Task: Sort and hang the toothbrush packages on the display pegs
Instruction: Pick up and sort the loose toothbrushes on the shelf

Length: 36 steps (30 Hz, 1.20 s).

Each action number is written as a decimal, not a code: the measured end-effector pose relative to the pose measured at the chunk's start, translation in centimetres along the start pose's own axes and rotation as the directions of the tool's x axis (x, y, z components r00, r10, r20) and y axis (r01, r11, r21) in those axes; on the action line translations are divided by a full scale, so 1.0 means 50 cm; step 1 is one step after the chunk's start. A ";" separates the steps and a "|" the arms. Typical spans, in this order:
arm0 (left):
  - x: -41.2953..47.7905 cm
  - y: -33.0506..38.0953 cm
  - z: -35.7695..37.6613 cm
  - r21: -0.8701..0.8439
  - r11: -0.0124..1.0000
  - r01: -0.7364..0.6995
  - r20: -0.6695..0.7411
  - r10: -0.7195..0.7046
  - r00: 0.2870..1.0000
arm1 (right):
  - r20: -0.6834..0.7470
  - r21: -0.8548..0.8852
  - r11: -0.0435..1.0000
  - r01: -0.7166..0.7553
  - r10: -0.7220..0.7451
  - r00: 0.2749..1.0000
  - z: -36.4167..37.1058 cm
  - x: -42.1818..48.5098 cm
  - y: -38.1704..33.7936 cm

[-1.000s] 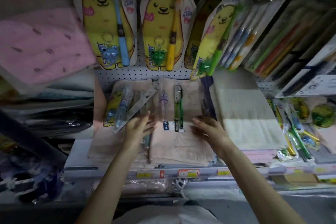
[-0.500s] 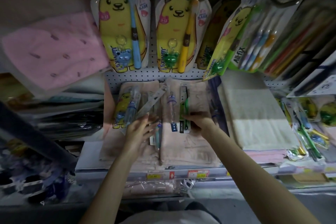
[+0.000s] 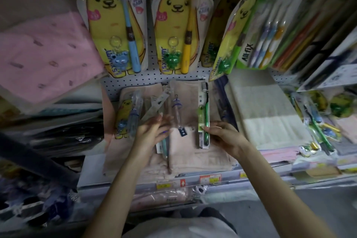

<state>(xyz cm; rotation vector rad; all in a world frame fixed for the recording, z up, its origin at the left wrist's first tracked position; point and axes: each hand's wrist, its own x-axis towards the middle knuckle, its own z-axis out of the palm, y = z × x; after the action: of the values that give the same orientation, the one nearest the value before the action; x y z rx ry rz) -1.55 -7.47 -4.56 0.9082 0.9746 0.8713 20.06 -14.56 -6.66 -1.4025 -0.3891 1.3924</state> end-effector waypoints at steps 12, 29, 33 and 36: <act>-0.016 -0.006 0.036 -0.080 0.994 0.072 0.143 -0.060 0.988 | 0.257 -0.252 0.949 0.189 -0.123 0.959 0.126 -0.087 0.050; -0.029 0.056 -0.126 -0.071 0.997 0.029 -0.049 -0.033 0.998 | -0.241 -0.314 0.949 0.005 -0.085 0.967 0.151 0.106 -0.006; -0.030 0.054 -0.124 -0.090 0.995 0.048 -0.062 -0.054 0.997 | -0.226 -0.542 0.840 -0.016 -0.127 0.966 0.168 0.121 -0.003; -0.032 0.054 -0.114 -0.086 0.996 0.039 -0.049 -0.043 0.998 | -0.223 -0.542 0.840 -0.002 -0.142 0.964 0.173 0.120 0.002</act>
<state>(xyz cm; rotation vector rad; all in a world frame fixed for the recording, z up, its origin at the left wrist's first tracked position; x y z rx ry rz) -7.88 -6.65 -3.27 0.7939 0.9892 0.8980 14.14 -5.92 -7.62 -1.9822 -0.6930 1.0556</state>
